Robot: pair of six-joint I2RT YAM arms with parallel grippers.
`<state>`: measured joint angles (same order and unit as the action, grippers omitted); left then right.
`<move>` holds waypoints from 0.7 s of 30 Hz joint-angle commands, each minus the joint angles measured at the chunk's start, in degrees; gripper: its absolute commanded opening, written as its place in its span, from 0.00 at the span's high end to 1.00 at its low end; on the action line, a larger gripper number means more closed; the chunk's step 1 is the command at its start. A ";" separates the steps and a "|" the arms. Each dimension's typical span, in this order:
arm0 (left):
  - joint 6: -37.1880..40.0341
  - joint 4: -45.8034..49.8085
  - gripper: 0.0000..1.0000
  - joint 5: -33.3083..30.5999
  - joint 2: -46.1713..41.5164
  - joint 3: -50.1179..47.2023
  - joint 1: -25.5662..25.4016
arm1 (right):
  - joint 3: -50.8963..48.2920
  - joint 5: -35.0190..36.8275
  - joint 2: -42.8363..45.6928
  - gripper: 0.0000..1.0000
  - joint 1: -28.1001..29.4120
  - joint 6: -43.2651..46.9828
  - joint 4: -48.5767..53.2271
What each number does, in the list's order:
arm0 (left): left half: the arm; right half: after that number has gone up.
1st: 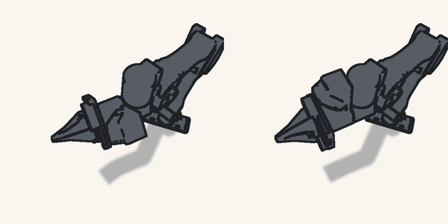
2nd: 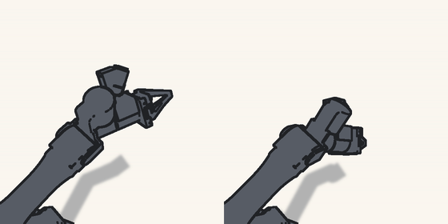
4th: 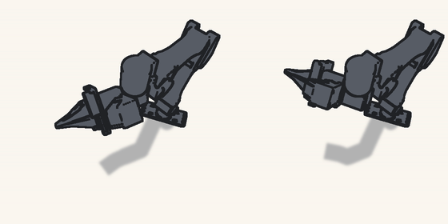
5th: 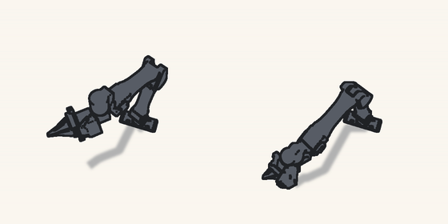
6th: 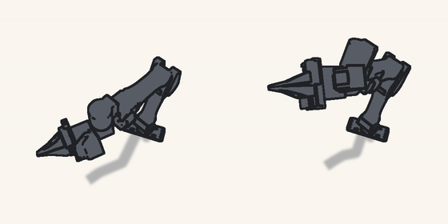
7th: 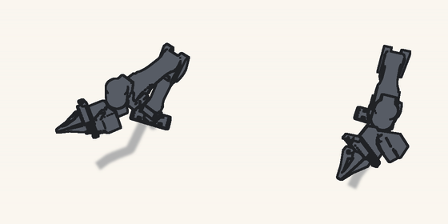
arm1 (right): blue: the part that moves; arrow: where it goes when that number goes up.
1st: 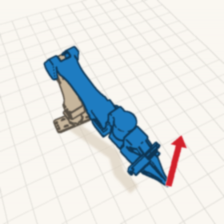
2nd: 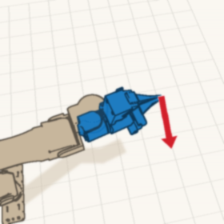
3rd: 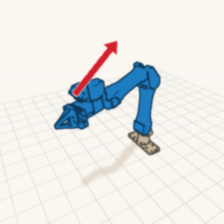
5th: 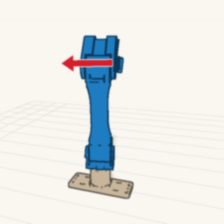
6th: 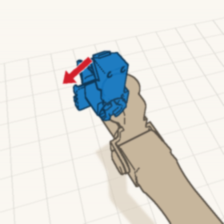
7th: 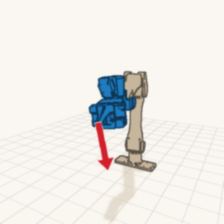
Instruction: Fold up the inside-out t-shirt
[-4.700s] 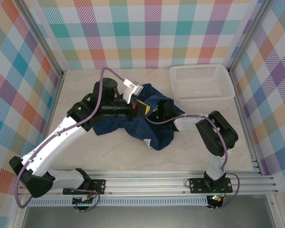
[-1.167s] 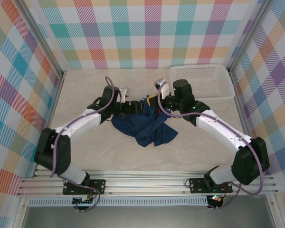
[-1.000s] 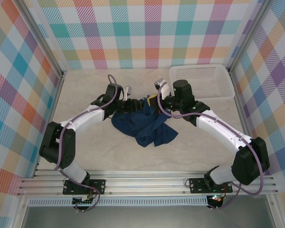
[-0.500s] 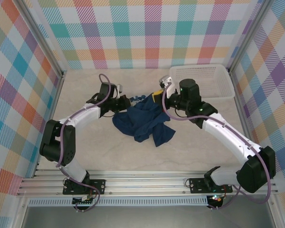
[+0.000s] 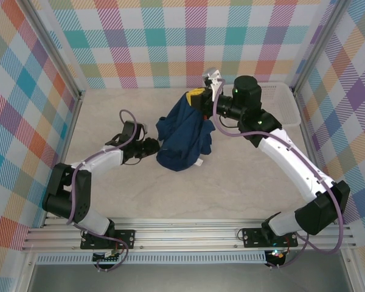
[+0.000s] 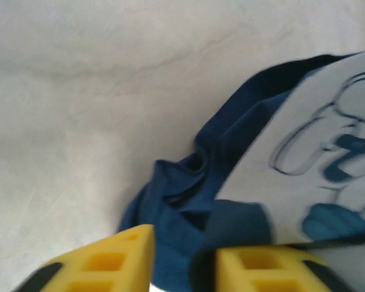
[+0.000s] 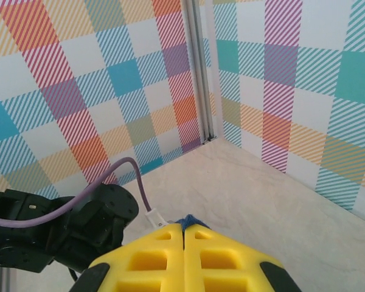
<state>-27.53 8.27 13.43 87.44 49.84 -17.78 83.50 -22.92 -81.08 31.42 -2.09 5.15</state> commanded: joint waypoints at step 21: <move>-4.36 -6.04 0.34 10.39 -14.24 -1.40 -7.07 | -10.60 -9.09 3.59 1.00 -1.28 4.56 0.76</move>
<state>-31.07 2.81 22.55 71.48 46.76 -24.34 73.06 -30.33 -80.03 30.39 2.33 8.93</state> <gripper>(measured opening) 0.677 0.048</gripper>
